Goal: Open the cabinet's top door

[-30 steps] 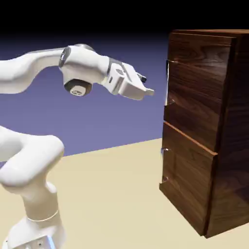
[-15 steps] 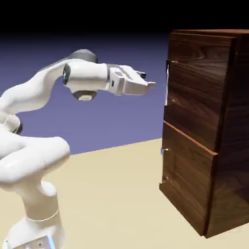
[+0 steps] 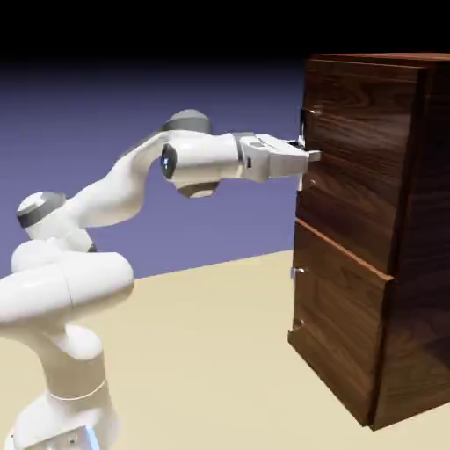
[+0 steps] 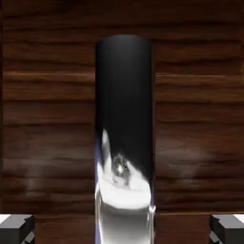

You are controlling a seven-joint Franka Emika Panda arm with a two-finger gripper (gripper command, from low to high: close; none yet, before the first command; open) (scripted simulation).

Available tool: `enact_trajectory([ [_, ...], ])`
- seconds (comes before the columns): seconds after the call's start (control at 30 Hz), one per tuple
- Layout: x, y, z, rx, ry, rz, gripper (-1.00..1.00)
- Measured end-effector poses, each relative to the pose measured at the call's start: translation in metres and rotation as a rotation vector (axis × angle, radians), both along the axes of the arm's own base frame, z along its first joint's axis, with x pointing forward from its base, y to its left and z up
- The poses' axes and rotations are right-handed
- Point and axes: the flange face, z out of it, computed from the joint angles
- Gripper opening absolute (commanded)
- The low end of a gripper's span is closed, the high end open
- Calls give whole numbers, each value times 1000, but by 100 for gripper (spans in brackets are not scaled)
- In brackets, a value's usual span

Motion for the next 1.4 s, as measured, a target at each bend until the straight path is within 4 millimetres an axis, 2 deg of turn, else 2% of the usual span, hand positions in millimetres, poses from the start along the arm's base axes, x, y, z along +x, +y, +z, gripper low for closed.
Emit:
enact_trajectory([
  [0.27, -56, -37, 0, 0, 0, 238, -100],
  [0.6, -103, -88, 0, 0, 0, 480, -100],
  [1.0, -139, -157, 0, 0, 0, 755, -100],
  [1.4, -156, -233, 0, 0, 0, 1028, -100],
])
